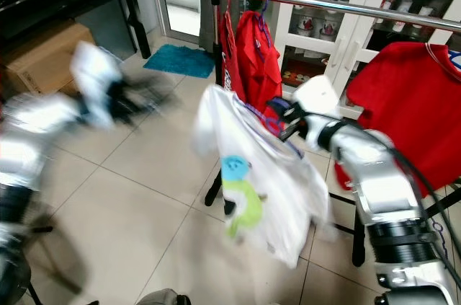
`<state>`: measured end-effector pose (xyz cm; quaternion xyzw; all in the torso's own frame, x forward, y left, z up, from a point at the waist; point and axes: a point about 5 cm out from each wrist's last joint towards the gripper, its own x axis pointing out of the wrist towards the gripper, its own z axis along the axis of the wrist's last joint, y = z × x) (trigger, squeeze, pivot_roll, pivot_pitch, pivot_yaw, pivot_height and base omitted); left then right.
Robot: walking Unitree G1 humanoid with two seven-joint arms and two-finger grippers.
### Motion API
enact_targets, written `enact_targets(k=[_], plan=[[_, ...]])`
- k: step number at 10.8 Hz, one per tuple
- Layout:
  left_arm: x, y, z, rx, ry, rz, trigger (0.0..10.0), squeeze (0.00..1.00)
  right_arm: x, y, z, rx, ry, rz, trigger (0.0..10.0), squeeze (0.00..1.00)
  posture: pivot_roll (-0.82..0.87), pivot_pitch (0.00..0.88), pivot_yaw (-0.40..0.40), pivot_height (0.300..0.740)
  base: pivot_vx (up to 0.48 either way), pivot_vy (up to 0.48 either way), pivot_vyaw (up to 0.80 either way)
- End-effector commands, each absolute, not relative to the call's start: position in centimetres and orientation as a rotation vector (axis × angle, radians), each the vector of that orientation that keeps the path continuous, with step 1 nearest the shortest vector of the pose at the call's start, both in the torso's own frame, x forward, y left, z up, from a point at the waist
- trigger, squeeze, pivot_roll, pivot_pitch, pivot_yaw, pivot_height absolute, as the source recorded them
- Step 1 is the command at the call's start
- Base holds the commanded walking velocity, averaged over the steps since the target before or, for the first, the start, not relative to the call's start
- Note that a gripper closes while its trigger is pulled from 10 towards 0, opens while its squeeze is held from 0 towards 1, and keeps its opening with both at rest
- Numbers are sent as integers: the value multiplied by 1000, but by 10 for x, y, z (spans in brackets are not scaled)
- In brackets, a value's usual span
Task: Hang hanger
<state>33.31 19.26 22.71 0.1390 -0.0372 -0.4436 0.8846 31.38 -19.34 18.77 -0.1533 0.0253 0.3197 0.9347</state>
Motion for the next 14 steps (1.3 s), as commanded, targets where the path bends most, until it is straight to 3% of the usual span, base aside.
enact_targets(k=[1, 4, 6, 8, 9, 14], plan=[[330, 215, 229, 327, -48, -906, 10000, 1000, 312, -197, 207, -271, -40, 727, 0, 0, 47, 0, 42, 740, 0, 0, 0], [326, 226, 245, 346, -63, -997, 10000, 1000, 304, -199, 216, -297, -12, 906, 0, 0, 64, 0, 21, 740, 0, 0, 0], [327, 199, 264, 335, -14, -1322, 10000, 1000, 299, -185, 230, -446, 38, 1066, 0, 0, 70, 0, 16, 740, 0, 0, 0], [341, 180, 251, 429, 51, -1395, 10000, 1000, 295, -175, 244, -512, 26, 1136, 0, 0, 65, 0, 24, 740, 0, 0, 0], [346, 171, 238, 434, 102, -1430, 10000, 0, 292, -168, 252, -532, 8, 1155, 0, 0, 55, 0, 35, 740, 0, 0, 0], [356, 156, 196, 522, 217, -1429, 10000, 0, 276, -156, 261, -537, -6, 1199, 0, 0, 38, 0, 50, 740, 0, 0, 0]])
